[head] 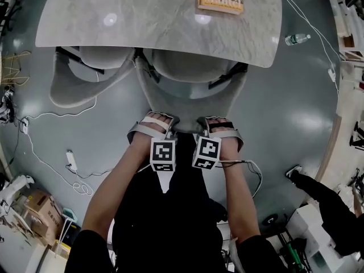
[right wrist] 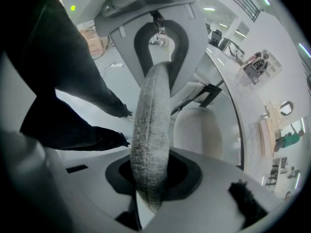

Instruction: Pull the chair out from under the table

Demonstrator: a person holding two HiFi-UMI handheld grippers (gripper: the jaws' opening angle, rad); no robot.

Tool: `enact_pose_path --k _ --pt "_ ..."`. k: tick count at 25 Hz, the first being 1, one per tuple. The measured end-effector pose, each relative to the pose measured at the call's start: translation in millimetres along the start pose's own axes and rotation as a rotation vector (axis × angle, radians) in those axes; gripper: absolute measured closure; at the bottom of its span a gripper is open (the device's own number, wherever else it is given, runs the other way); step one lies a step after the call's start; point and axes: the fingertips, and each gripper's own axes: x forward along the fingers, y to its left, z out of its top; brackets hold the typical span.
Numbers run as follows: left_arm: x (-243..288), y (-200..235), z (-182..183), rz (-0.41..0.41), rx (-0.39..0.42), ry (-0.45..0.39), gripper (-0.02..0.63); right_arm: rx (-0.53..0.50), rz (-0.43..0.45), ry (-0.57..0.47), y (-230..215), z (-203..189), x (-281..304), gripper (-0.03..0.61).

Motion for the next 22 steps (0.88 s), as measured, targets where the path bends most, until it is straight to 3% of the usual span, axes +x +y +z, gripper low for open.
enact_pose_path --k 17,22 --pt "-3 -20 5 -0.008 -0.025 0.017 0.535 -0.005 -0.003 0.004 20 1 -4 0.505" --pt "-4 -20 -3 -0.006 0.0 -0.001 0.535 -0.002 -0.014 0.01 20 8 0 0.505"
